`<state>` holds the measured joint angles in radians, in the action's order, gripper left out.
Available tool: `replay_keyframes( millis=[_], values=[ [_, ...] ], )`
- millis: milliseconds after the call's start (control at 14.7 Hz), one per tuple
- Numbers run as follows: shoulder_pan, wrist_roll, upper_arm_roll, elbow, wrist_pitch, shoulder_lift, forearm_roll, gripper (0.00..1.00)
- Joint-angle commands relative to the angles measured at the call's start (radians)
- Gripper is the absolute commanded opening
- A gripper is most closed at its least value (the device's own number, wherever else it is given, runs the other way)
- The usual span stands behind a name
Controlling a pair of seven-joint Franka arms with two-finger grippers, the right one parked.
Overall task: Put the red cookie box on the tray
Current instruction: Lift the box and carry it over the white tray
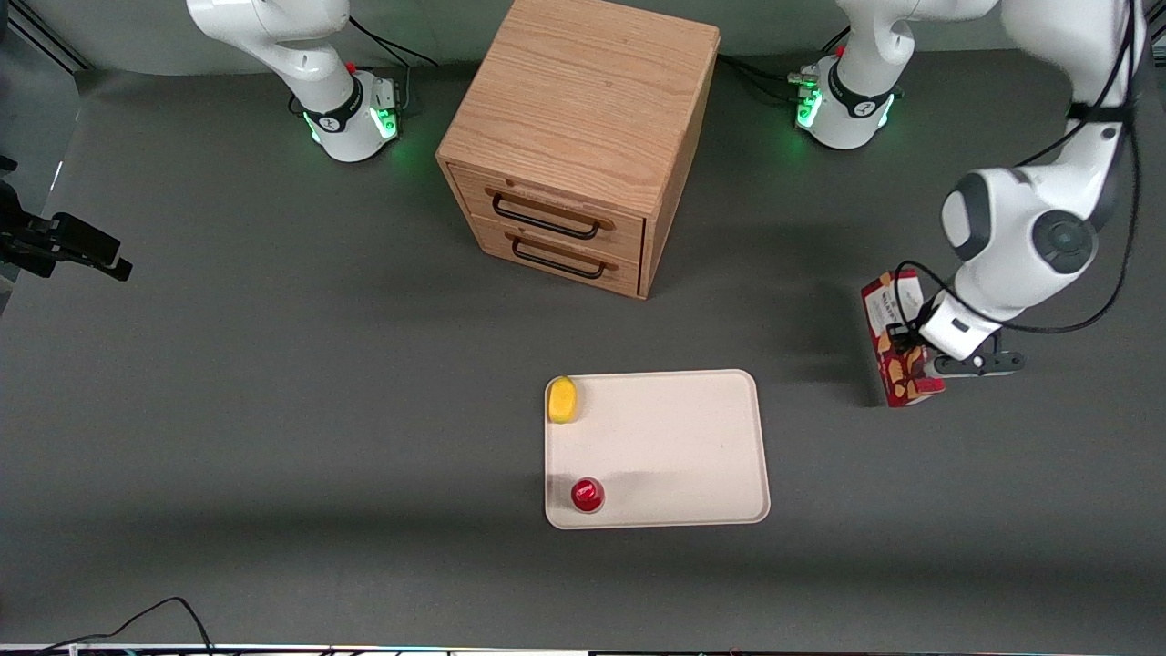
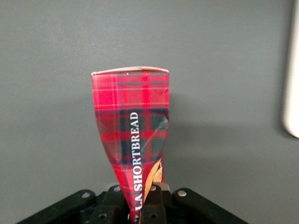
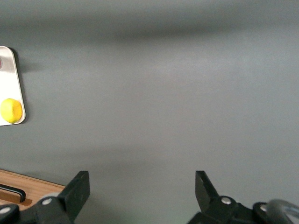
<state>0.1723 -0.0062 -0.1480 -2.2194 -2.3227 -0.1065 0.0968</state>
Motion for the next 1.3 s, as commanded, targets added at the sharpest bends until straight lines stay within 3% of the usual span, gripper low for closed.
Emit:
replay_keyframes(
  millis=[0, 205, 409, 545, 818, 1227],
  values=[
    [0.013, -0.052, 0.007, 0.189, 0.341, 0.096, -0.011, 0.00],
    [0.030, -0.186, 0.088, 0.435, 0.534, 0.036, -0.043, 0.00],
    [0.033, -0.399, 0.203, 0.575, 0.540, -0.076, -0.045, 0.00],
    [0.050, -0.571, 0.264, 0.653, 0.473, -0.178, -0.048, 0.00],
    [0.105, -0.852, 0.301, 0.688, 0.240, -0.338, -0.149, 0.00],
    [0.128, -1.014, 0.317, 0.679, 0.016, -0.508, -0.302, 0.00]
  ],
)
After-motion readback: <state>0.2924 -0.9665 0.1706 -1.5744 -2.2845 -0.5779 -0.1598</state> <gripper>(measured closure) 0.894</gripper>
